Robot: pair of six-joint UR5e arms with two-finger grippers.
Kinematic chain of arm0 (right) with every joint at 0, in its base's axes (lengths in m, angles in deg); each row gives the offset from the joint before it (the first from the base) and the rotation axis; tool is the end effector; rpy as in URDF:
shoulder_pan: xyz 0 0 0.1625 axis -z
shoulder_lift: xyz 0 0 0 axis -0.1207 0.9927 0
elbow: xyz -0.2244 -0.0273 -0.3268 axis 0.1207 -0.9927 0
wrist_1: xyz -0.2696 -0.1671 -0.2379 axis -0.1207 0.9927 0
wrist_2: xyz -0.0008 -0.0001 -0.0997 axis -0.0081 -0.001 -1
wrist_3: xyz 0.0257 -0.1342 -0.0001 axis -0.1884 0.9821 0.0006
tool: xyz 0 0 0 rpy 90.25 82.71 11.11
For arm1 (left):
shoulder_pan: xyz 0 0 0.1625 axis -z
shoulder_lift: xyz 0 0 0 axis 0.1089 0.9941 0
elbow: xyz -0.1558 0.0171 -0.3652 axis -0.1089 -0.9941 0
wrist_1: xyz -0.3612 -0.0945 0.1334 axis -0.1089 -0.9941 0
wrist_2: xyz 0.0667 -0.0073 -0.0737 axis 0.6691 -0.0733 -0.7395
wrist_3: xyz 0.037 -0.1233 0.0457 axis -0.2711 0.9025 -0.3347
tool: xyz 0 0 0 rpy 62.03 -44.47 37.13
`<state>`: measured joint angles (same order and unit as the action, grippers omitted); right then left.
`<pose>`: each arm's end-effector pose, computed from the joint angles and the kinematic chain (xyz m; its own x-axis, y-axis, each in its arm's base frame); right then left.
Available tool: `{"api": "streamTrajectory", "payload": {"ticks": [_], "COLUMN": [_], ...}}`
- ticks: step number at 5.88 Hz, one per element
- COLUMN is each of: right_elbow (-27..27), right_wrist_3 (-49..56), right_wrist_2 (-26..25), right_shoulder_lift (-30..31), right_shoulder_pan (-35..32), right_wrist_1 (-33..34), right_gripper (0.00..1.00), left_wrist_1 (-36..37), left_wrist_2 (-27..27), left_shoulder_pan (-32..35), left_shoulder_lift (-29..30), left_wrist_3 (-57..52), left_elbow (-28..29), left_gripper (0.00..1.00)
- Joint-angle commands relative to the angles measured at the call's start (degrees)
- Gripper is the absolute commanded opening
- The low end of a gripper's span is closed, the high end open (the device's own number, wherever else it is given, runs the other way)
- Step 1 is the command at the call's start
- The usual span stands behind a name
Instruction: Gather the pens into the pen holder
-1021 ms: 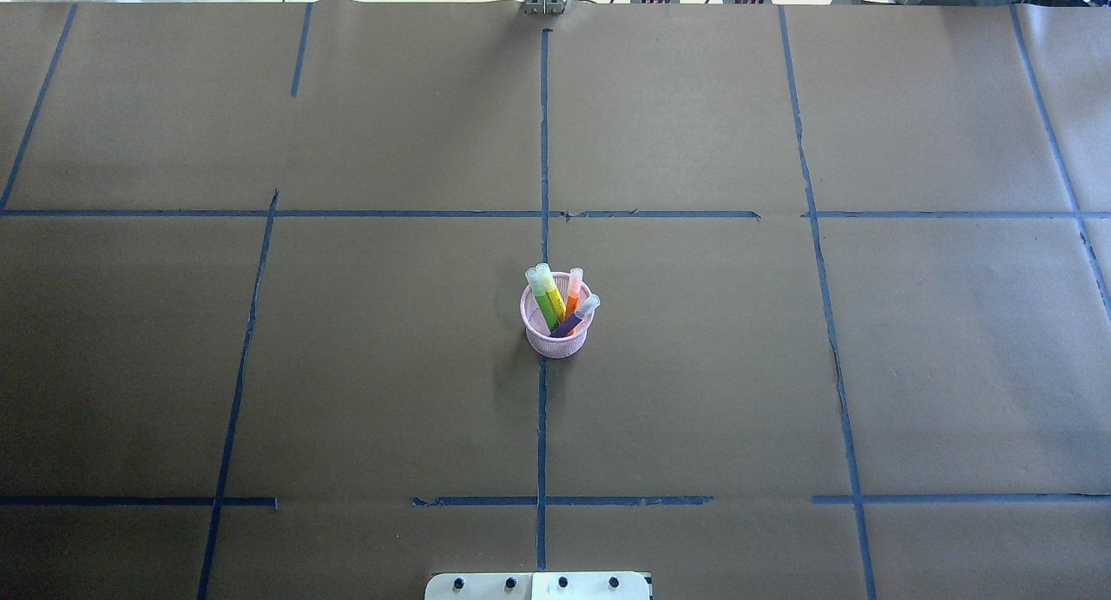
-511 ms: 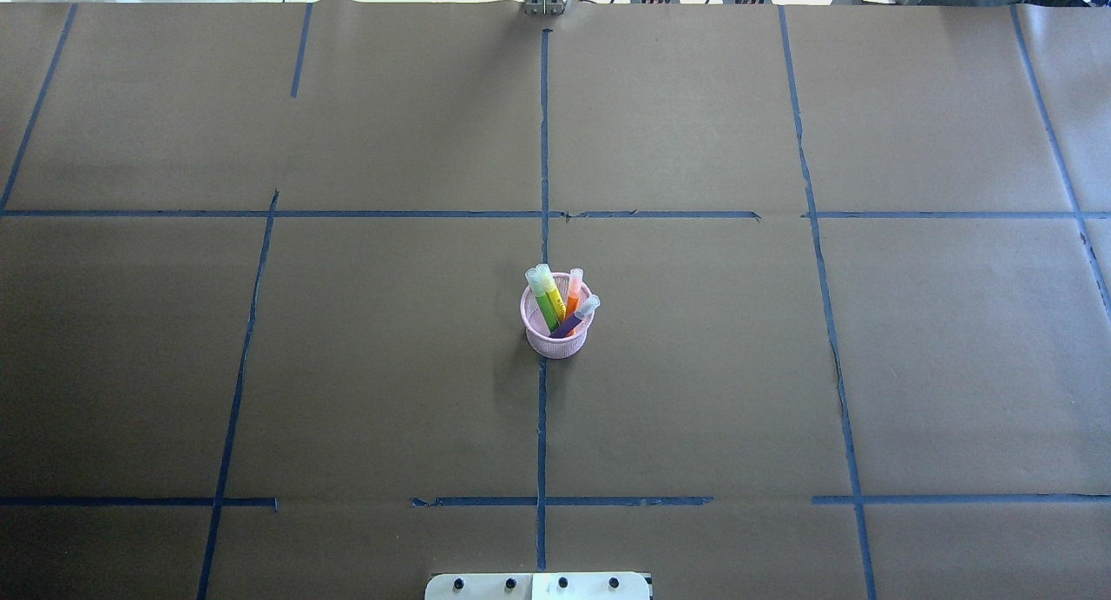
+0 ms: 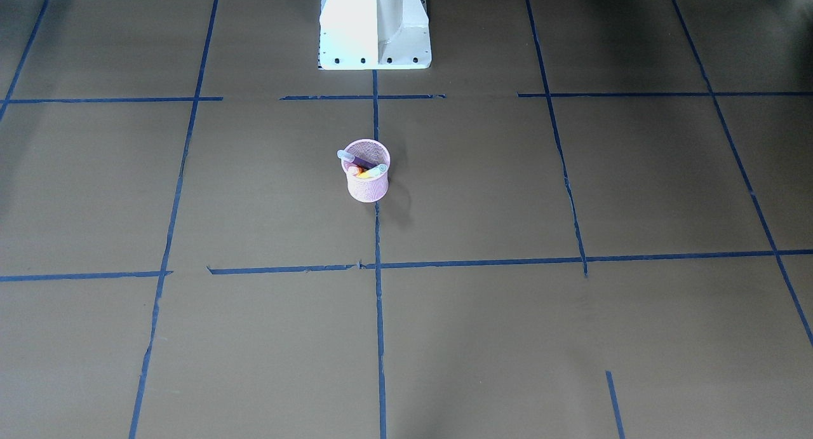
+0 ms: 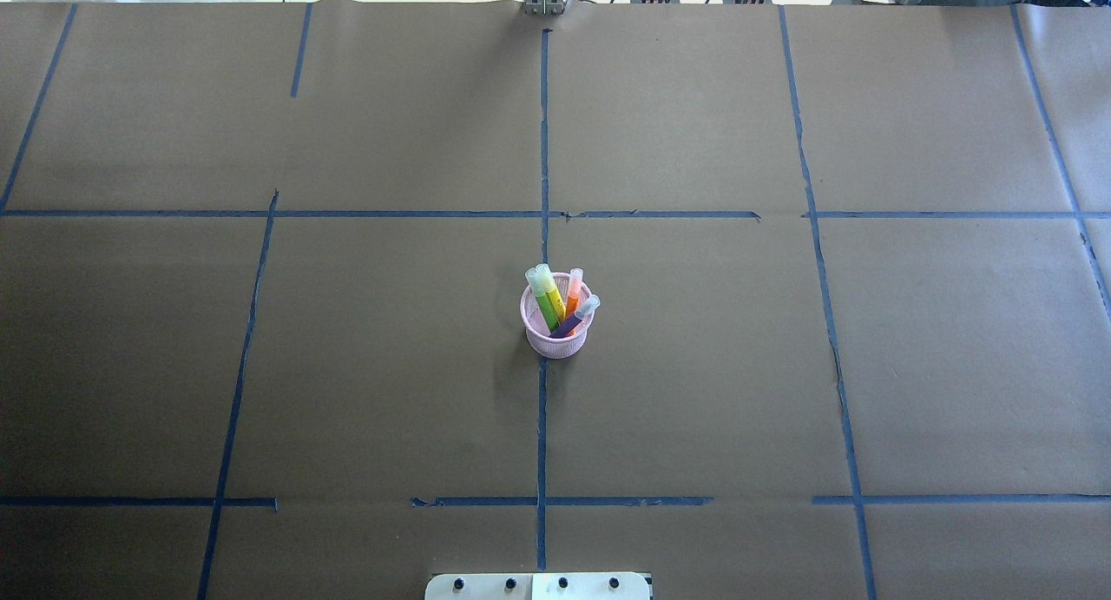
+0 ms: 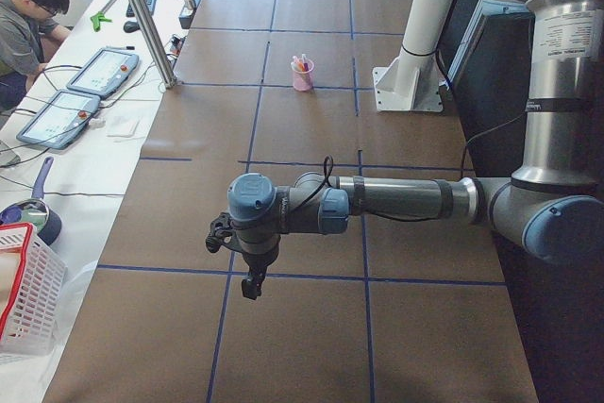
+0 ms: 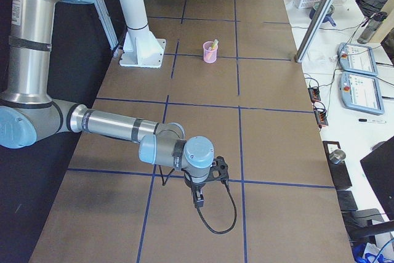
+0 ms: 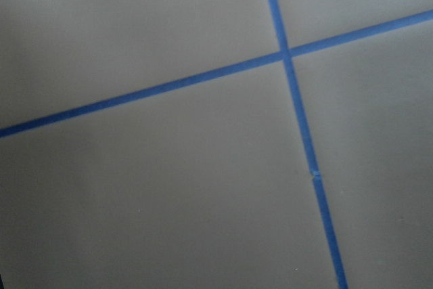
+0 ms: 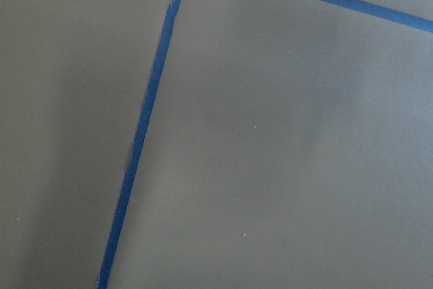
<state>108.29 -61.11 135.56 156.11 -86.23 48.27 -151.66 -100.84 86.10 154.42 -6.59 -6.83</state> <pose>0.0636 -0.3797 0.7192 0.7119 -0.2485 0.6568 0.2164 0.9674 0.1314 -0.0630 -0.4554 0.6480 0.7392 0.2574 -0.6224 -0.1736 0.9657 0.1932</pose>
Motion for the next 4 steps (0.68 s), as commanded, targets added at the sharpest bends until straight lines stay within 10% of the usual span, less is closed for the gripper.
{"api": "streamTrajectory", "payload": {"ticks": [1, 4], "right_elbow": [-1.6, -1.6], "right_wrist_3": [0.0, 0.4], "right_wrist_2": [0.5, 1.3], "right_shoulder_lift": [-0.1, 0.0], "right_shoulder_pan": [0.0, 0.0], "right_wrist_1": [-0.2, -0.2], "right_gripper": [1.00, 1.00], "left_wrist_1": [2.9, 2.8], "left_wrist_2": [-0.3, -0.2], "left_shoulder_pan": [-0.1, -0.7], "left_shoulder_lift": [0.1, -0.3], "left_wrist_3": [5.3, 5.1], "left_elbow": [-0.9, -1.0], "left_gripper": [1.00, 1.00]}}
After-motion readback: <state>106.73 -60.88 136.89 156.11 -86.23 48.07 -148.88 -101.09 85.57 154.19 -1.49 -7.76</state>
